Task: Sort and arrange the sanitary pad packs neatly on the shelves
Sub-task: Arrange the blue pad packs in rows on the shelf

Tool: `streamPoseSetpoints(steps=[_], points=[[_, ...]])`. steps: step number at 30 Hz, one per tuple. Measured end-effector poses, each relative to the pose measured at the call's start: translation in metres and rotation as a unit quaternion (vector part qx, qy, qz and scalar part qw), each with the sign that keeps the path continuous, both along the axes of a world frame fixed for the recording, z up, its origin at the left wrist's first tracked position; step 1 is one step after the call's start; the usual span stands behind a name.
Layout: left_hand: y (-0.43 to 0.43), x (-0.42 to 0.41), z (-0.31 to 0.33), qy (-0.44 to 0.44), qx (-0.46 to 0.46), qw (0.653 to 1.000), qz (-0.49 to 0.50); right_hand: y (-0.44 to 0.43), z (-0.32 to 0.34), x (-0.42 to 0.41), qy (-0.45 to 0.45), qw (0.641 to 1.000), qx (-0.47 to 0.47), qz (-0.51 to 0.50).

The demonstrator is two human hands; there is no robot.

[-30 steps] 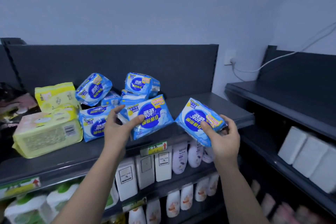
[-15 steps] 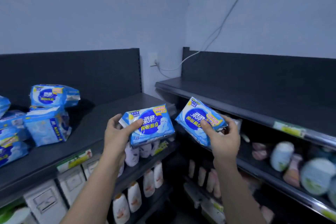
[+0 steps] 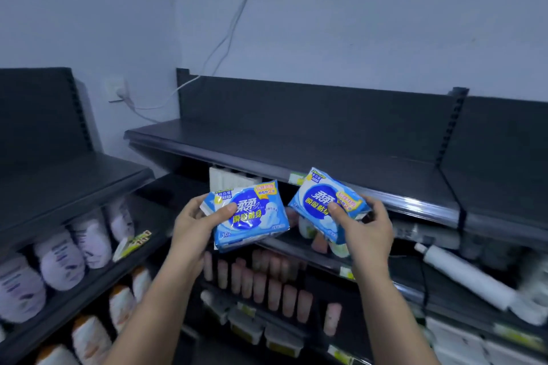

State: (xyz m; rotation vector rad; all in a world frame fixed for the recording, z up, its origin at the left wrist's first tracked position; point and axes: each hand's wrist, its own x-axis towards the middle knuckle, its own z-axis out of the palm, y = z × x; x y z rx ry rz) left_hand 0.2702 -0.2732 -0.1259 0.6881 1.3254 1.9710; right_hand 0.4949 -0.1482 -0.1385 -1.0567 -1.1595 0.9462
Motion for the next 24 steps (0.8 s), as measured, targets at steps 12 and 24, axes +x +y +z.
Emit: streamPoseSetpoints(steps=[12, 24], points=[[0.107, 0.152, 0.014, 0.012, -0.014, 0.987, -0.162, 0.052, 0.018, 0.178, -0.053, 0.992, 0.024, -0.116], [0.238, 0.284, 0.047, 0.022, 0.022, 0.957, -0.287, 0.128, 0.041, 0.318, -0.061, 0.974, 0.043, -0.212]])
